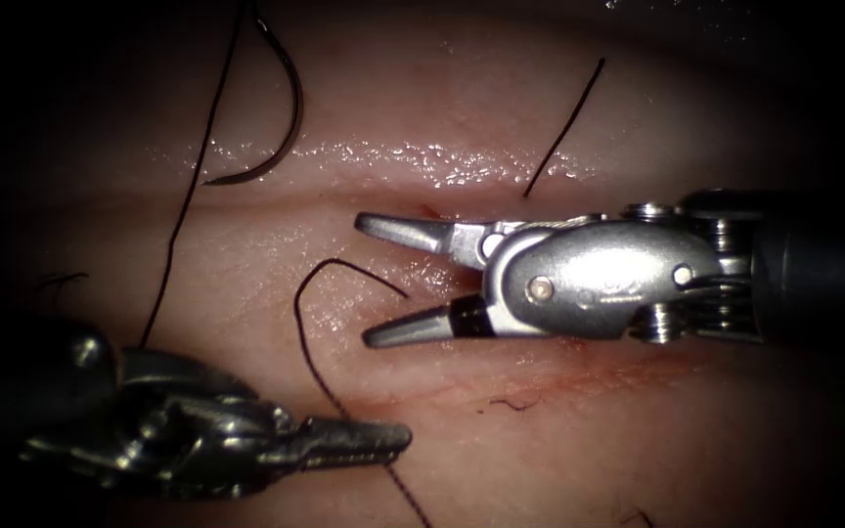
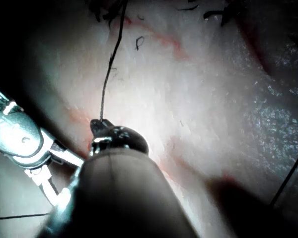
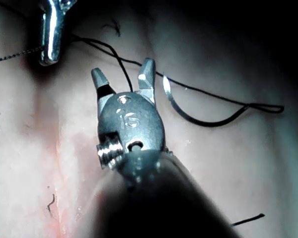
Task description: Wound Closure
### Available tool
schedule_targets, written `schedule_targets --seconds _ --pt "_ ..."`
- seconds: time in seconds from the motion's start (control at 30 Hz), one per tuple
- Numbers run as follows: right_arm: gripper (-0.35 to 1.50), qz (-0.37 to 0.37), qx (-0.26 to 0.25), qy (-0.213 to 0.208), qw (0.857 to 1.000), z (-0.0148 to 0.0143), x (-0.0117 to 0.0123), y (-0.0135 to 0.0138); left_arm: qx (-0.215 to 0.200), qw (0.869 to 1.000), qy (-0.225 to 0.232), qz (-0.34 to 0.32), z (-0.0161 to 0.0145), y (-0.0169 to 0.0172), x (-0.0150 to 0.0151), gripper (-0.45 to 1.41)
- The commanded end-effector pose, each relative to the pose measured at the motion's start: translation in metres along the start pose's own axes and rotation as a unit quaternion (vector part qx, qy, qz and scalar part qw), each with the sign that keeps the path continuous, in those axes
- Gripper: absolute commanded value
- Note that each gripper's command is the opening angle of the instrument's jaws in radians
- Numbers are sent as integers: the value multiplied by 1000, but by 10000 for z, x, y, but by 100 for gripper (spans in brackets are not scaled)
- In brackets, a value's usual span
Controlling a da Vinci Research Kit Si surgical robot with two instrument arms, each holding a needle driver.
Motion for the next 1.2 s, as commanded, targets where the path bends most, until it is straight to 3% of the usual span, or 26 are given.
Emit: schedule_targets --seconds 0.03,0.27,0.53,0.6,0.63,0.67,0.7,0.97,1.0,1.03,1.13,1.2 --pt "89 -4 9 0 1000 16 -1 -3 -2 1000 0 1 7 2 -1 -45" --pt "86 -21 38 8 999 38 -5 -16 -10 1000 0 -1 4 4 0 -45" --pt "78 -29 39 14 999 54 -4 -11 -20 1000 -1 -1 3 7 2 -45" --pt "57 -31 41 18 999 58 -3 -10 -24 1000 -1 -1 4 9 2 -45" --pt "39 -32 42 20 998 59 -2 -9 -26 1000 0 0 4 9 3 -45" --pt "-8 -33 45 24 998 59 -2 -9 -27 1000 0 -3 4 9 3 -45" --pt "-35 -34 47 27 998 58 -1 -9 -29 1000 0 -2 4 10 3 -45" --pt "-35 -32 41 18 998 48 -5 -2 -30 1000 -1 -5 2 10 0 -45" --pt "-35 -31 35 9 999 46 -7 0 -31 1000 -1 -5 2 9 0 -3" --pt "-35 -34 31 4 999 44 -9 2 -21 1000 -2 -13 3 7 -1 22" --pt "-35 -11 15 -19 1000 37 -18 12 31 999 -10 -23 7 2 -4 59" --pt "-35 6 4 -34 999 32 -27 21 64 997 -21 -27 12 0 -3 66"
